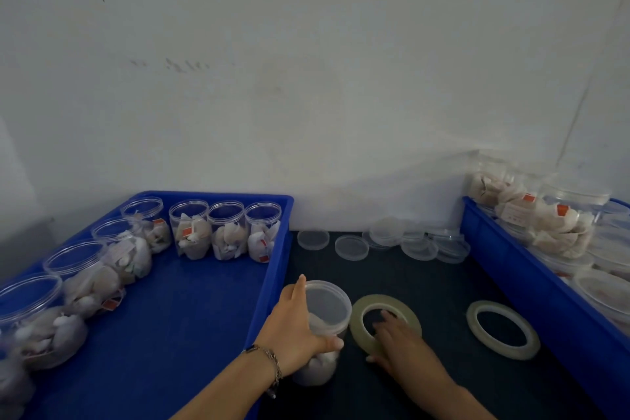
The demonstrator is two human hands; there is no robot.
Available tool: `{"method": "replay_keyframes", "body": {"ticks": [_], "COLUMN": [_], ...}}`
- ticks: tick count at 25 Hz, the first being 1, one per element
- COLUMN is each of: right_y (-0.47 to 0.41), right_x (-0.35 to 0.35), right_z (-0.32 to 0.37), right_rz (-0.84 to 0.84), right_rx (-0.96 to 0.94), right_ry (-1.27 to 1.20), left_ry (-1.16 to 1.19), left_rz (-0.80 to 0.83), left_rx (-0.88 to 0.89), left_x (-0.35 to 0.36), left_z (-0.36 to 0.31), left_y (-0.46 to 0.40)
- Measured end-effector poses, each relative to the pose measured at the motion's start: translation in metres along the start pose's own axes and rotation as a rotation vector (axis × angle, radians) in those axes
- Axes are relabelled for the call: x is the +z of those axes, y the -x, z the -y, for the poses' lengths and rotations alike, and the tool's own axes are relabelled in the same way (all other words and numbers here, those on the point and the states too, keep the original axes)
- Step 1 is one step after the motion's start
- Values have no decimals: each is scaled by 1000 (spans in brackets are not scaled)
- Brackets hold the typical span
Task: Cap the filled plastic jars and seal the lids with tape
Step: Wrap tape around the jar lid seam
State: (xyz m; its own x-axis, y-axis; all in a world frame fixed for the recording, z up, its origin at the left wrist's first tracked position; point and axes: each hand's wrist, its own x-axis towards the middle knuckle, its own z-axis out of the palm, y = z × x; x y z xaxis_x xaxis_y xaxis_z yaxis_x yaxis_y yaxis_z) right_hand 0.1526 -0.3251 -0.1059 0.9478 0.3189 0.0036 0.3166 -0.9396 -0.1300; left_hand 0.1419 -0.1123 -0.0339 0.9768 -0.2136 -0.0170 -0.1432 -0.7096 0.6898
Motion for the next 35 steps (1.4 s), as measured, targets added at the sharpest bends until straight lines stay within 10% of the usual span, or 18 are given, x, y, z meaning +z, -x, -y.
{"method": "replay_keyframes", "body": {"ticks": [5,12,23,35], "right_y": [26,64,82,56], "right_x": [-23,-49,-68,-31], "right_z": [2,16,43,34], "right_rz": [-69,-169,-215,241], "right_rx": [181,233,110,322], "right_ry": [-265,-354,-271,-365], "left_ry": [56,-492,-216,-443], "left_rz": [114,23,122,261], "left_rx": [41,314,470,665], "left_x": [4,0,1,6], "left_z": [-1,-16,-37,-48], "left_y": [-1,10,31,34]}}
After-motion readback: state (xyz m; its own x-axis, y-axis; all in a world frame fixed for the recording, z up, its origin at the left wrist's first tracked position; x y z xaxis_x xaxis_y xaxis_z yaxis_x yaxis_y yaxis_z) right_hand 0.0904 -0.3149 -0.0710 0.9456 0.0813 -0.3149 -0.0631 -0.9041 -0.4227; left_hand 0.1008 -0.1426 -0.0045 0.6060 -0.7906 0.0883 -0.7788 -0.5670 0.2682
